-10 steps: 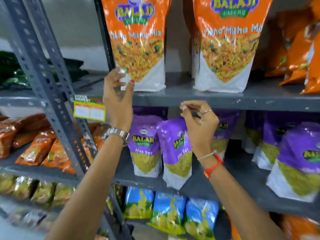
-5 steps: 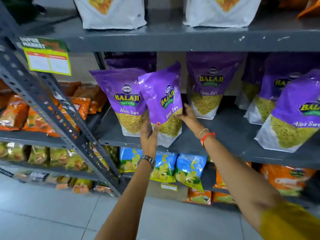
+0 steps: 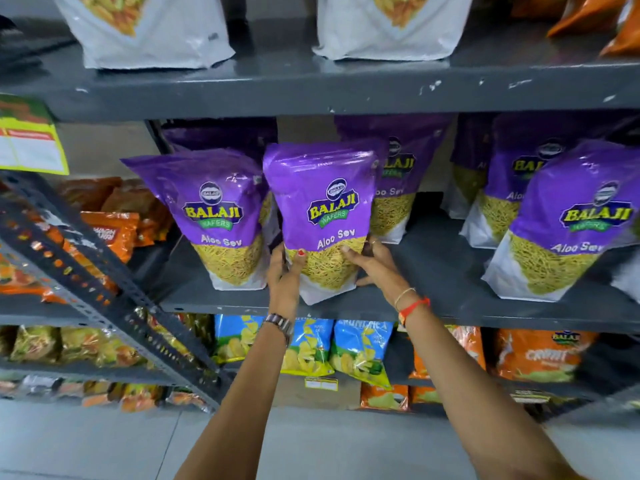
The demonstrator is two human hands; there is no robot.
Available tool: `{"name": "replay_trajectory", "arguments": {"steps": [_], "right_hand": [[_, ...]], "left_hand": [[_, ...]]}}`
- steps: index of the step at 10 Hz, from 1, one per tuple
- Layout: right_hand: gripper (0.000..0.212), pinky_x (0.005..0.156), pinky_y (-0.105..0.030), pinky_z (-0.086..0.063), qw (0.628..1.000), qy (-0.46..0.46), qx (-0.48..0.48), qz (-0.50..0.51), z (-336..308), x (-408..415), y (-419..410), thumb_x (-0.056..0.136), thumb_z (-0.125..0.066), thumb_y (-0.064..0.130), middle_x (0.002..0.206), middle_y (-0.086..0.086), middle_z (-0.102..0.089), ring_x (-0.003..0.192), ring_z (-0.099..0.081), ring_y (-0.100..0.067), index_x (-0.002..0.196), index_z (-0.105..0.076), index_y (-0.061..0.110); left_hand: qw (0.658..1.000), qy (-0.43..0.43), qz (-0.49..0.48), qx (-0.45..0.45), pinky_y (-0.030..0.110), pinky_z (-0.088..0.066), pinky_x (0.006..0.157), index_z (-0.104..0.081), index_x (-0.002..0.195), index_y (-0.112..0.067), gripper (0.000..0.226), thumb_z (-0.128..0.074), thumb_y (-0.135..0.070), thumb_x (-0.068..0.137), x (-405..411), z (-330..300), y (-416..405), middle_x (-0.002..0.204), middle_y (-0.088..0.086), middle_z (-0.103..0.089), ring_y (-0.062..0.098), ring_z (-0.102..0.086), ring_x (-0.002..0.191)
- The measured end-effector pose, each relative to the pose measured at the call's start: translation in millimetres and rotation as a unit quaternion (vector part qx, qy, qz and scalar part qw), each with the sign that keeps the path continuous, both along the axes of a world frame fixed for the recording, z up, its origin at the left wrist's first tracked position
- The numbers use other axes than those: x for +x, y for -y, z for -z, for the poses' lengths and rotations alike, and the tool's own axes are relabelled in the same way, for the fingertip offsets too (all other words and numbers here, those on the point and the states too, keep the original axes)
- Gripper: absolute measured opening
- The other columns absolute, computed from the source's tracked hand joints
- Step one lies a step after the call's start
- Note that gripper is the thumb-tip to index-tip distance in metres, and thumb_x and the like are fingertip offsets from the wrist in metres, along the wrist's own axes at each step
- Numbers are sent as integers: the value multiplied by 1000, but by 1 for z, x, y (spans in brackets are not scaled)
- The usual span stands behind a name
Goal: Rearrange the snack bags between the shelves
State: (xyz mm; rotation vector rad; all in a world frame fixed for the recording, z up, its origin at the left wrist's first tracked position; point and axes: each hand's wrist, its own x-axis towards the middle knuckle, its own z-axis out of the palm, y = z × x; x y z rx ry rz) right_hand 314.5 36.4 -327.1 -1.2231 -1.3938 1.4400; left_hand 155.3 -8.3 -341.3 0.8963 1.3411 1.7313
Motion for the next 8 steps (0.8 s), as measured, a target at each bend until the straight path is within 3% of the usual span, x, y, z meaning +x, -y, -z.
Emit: {"name": "replay_trajectory", "arguments": {"steps": [1, 2, 4, 5, 6, 7, 8], "right_hand": [[30, 70, -32, -58, 996, -28, 48, 68, 7, 20, 4, 82, -70, 19, 95, 7, -68, 82, -67, 5, 106, -54, 26], [31, 81, -47, -58, 988, -12, 71, 133, 4, 38, 5, 68, -77, 41, 98, -6, -71, 96, -70, -18, 93, -59, 37], [43, 79, -42, -57, 973, 26, 77, 217, 13, 65, 3, 55, -74, 60, 101, -20, -63, 91, -66, -28, 84, -54, 34], [52, 84, -54, -56, 971, 41, 69, 225, 21, 70, 7, 53, -72, 71, 98, -20, -62, 96, -64, -33, 85, -52, 35], [57, 86, -55, -54, 967, 39, 85, 238, 15, 69, 12, 55, -71, 67, 85, 1, -57, 100, -61, -36, 92, -53, 28], [62, 82, -56, -56, 966, 35, 84, 242, 18, 68, 13, 55, -70, 69, 91, 0, -58, 100, -63, -32, 98, -55, 27], [78, 86, -53, -56, 963, 11, 84, 254, 21, 68, 14, 53, -74, 70, 112, -16, -61, 103, -64, -27, 112, -54, 23]], "left_hand": [[996, 38, 76, 9, 33, -45, 89, -56, 108, -11, 22, -52, -4, 88, 12, -2, -15, 98, -3, -64, 12, -57, 92], [988, 45, 144, 9, 39, -46, 93, -59, 102, -19, 20, -48, -7, 90, 29, -7, -28, 99, -3, -65, 19, -57, 97], [973, 55, 223, -31, 23, -55, 77, -59, 101, -21, 21, -43, -9, 93, 55, -5, -45, 98, -7, -66, 3, -65, 85], [969, 65, 235, -49, 20, -55, 71, -61, 100, -22, 22, -44, -10, 93, 60, 1, -47, 96, -8, -68, 5, -65, 86], [968, 76, 236, -48, 19, -55, 69, -61, 100, -22, 21, -44, -10, 93, 61, 4, -52, 93, -9, -71, 2, -67, 84], [968, 65, 233, -59, 19, -55, 69, -58, 107, -18, 20, -45, -11, 93, 61, 0, -49, 99, -6, -67, 1, -67, 83], [974, 84, 201, -63, 22, -55, 73, -50, 123, -8, 33, -45, -18, 93, 63, 1, -46, 103, -3, -63, 5, -65, 88]]}}
